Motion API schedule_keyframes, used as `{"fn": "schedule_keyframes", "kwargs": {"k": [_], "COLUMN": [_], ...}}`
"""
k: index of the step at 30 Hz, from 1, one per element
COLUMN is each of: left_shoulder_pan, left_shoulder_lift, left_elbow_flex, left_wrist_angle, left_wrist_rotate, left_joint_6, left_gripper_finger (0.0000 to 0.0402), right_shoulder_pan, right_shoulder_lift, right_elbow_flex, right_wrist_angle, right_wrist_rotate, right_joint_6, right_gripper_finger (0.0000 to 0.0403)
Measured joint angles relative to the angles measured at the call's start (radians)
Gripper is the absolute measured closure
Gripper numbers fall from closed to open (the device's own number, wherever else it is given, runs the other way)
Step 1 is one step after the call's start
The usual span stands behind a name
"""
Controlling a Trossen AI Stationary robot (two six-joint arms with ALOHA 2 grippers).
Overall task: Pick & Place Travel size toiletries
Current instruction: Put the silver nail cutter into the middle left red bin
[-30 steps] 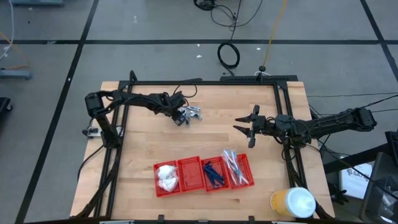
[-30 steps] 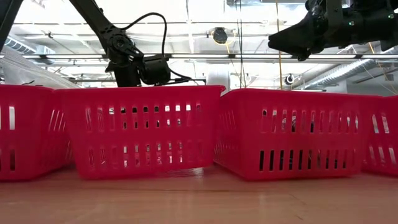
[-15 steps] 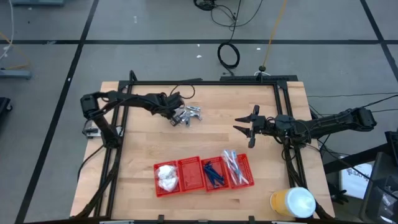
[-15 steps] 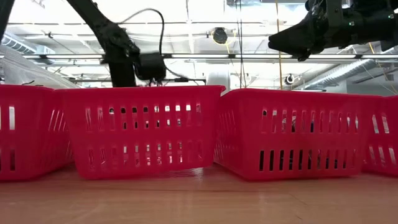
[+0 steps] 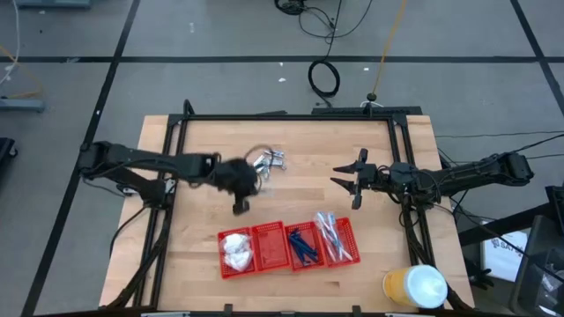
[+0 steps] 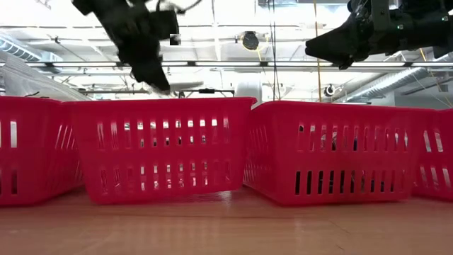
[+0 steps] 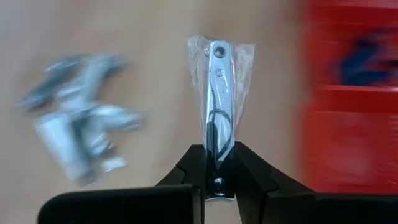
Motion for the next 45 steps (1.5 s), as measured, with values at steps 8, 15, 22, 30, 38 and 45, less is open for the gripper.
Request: {"fn": "schedule_keyframes", "kwargs": {"k": [8, 15, 22, 30, 38, 45], "left_shoulder_pan": [-0.242, -0.318, -0.307, -0.289, -0.283, -0.284], "left_shoulder_lift": [0.095, 0.213, 0.259, 0.259, 0.259, 0.259], "left_elbow_flex": [0.0, 0.0, 0.0, 0.0, 0.0, 0.0], "left_wrist_angle": [0.094, 0.224, 0.291, 0.279, 0.278, 0.282], "left_wrist_rotate": [0.062, 0.136, 0.238, 0.245, 0.213, 0.203], "left_joint_6": [-0.093, -0.172, -0.21, -0.247, -0.261, -0.22], "left_gripper_finger": [0.0355, 0.0353, 0.0351, 0.035, 0.0306, 0.0236], "right_shoulder_pan": [0.0, 0.0, 0.0, 0.0, 0.0, 0.0], "right_shoulder_lift": [0.0, 0.0, 0.0, 0.0, 0.0, 0.0], "right_elbow_flex": [0.0, 0.0, 0.0, 0.0, 0.0, 0.0], "right_wrist_angle": [0.005, 0.004, 0.003, -0.004, -0.004, -0.004], "right_wrist_rotate": [-0.001, -0.003, -0.003, -0.003, -0.004, -0.004], "right_joint_6": [0.003, 0.007, 0.015, 0.016, 0.016, 0.023], "right_gripper_finger": [0.0273, 0.0273, 0.0273, 0.0273, 0.0273, 0.0273]}}
